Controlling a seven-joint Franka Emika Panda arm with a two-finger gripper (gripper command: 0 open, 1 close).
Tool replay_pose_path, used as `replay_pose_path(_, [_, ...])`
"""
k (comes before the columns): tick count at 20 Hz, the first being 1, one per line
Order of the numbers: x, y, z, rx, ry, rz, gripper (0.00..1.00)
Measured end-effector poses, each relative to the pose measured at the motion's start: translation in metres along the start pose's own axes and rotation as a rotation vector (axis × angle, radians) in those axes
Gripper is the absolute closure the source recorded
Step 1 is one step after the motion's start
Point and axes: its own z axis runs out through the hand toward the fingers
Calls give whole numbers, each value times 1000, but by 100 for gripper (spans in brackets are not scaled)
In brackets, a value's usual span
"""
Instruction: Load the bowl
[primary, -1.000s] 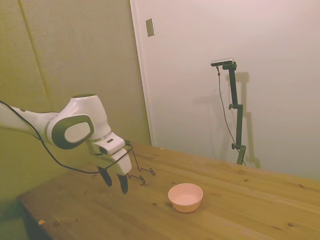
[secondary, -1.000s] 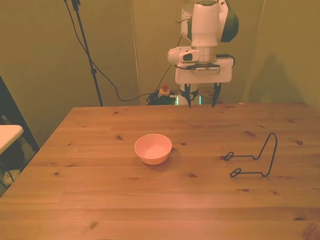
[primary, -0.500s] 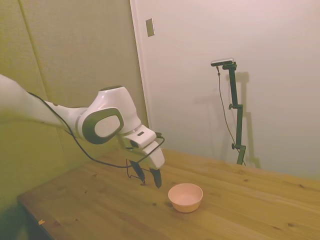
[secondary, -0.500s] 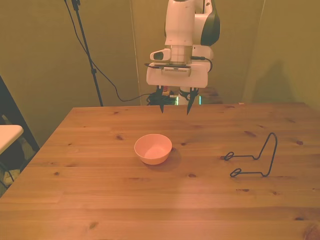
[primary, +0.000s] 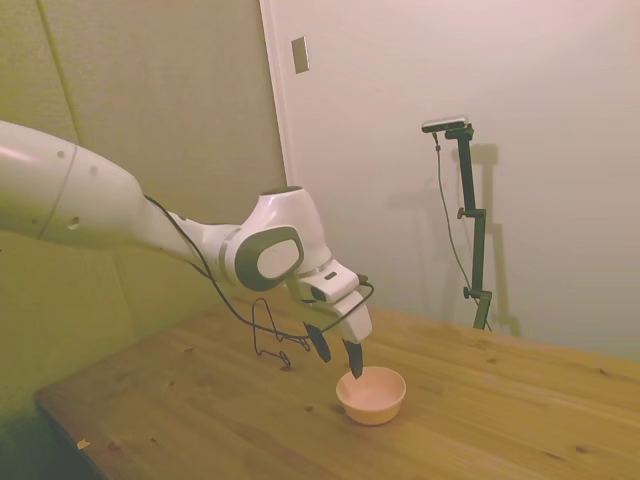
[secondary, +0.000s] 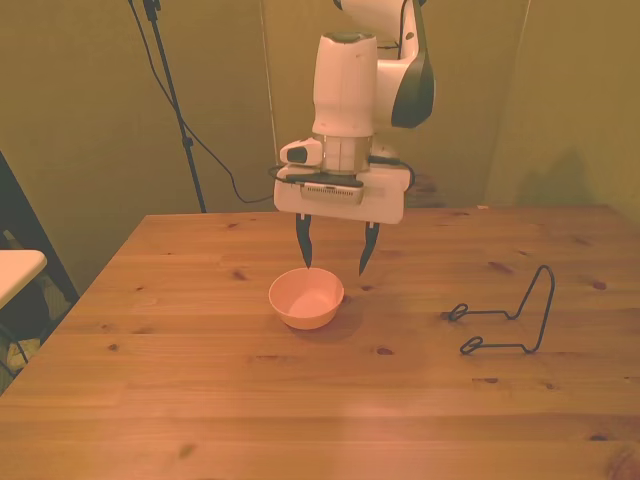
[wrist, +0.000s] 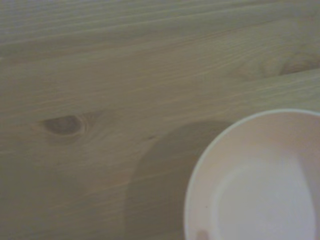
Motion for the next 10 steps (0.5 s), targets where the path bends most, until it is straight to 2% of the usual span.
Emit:
replay_pose_path(2, [1, -5, 15, -11, -5, 3, 0])
replay_pose_path(3, [2, -6, 21, -18, -8, 5, 100])
replay_pose_path(10, [10, -4, 35, -31, -14, 21, 100])
